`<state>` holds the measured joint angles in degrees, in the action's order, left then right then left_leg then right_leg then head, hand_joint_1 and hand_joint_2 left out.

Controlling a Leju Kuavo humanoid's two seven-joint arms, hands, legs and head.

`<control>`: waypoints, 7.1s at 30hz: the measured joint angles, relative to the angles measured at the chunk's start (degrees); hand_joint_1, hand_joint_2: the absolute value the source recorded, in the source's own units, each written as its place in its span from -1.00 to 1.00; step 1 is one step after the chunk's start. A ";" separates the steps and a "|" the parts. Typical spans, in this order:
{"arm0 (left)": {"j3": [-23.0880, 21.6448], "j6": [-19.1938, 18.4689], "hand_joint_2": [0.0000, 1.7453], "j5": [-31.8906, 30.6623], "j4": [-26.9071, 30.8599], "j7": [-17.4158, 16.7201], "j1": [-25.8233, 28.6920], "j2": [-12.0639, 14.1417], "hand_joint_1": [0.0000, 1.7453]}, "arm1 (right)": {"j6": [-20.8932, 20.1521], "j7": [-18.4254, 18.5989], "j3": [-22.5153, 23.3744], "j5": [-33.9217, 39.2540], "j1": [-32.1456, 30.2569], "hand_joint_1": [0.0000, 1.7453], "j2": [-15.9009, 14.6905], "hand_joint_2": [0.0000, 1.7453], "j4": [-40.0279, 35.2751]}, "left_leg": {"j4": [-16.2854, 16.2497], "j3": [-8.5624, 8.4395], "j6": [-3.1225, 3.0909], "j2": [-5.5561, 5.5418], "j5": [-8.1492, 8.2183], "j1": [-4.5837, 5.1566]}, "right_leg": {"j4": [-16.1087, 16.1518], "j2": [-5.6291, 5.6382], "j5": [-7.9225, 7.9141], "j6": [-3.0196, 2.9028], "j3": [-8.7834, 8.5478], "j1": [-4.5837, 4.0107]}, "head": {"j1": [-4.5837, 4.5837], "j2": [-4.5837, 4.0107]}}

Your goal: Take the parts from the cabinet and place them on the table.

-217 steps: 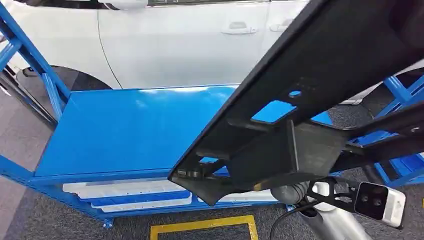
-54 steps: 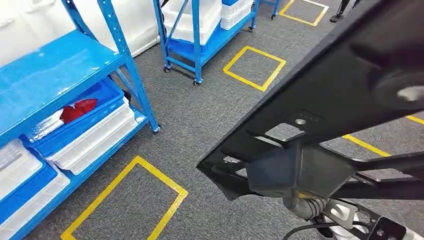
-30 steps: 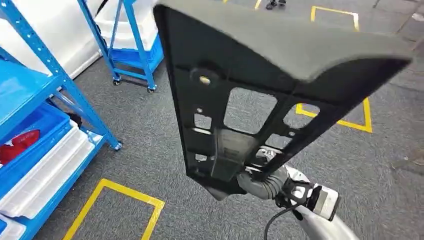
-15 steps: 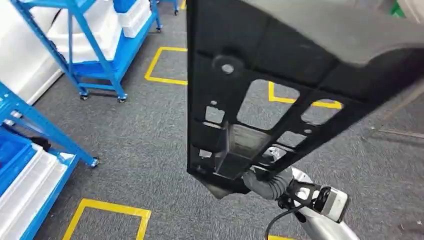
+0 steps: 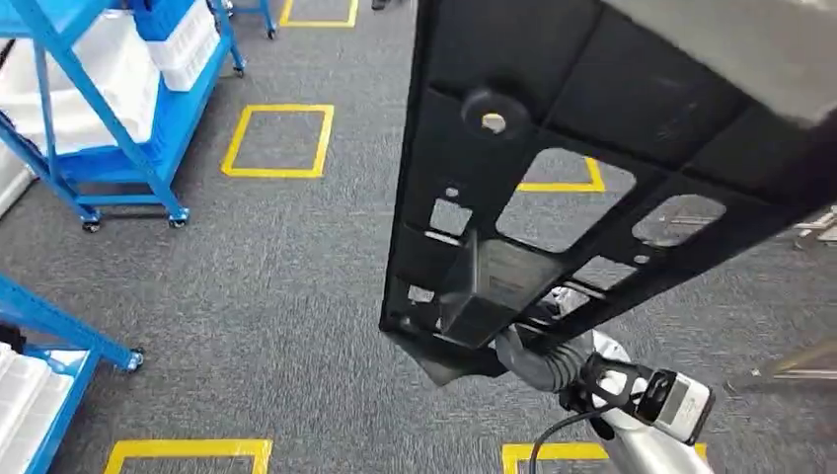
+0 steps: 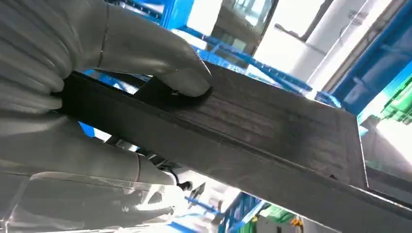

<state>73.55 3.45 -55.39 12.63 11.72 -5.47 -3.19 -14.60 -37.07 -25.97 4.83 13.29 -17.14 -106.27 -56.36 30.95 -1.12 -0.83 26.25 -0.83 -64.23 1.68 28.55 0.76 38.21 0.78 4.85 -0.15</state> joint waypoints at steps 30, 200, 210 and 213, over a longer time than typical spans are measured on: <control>1.40 -1.66 1.00 0.18 0.00 0.81 -0.11 1.49 -1.00 | -1.14 -0.22 1.18 0.37 -2.74 1.00 0.33 1.00 1.11 | -0.71 0.28 0.41 -1.72 0.52 -0.43 | 2.16 0.38 -1.40 0.64 -0.78 0.07 | 0.00 0.00; 0.90 -4.31 1.00 -0.35 0.00 1.84 -0.65 0.83 -1.00 | -1.66 -0.24 3.15 -1.07 -7.88 1.00 0.33 1.00 -2.29 | -13.56 2.62 2.26 0.63 9.67 0.06 | 5.89 -2.42 -3.59 -1.63 -3.80 0.27 | 0.02 0.00; 0.92 -4.68 1.00 -0.06 0.00 2.03 -0.12 0.96 -1.00 | -1.00 -0.22 2.91 -1.60 -7.70 1.00 0.33 1.00 -2.29 | -1.37 0.78 -0.93 0.43 3.17 1.56 | 4.82 -1.84 -3.11 -0.42 -5.32 -0.57 | 0.02 0.00; 0.92 -4.79 1.00 -0.26 0.00 2.03 -0.09 0.96 -1.00 | -0.98 -0.22 2.91 -1.55 -7.59 1.00 0.37 1.00 -2.45 | -0.86 -0.87 -1.61 0.49 1.27 1.22 | 2.80 -1.76 -1.37 0.32 -4.78 -0.41 | 0.00 0.00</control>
<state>74.47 -1.33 -55.65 12.63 13.75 -5.56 -2.23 -15.58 -37.29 -23.06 3.28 5.69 -16.76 -108.72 -57.22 30.09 -2.73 -0.34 27.52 0.39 -61.43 -0.08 27.19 1.08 33.43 0.37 4.85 -0.15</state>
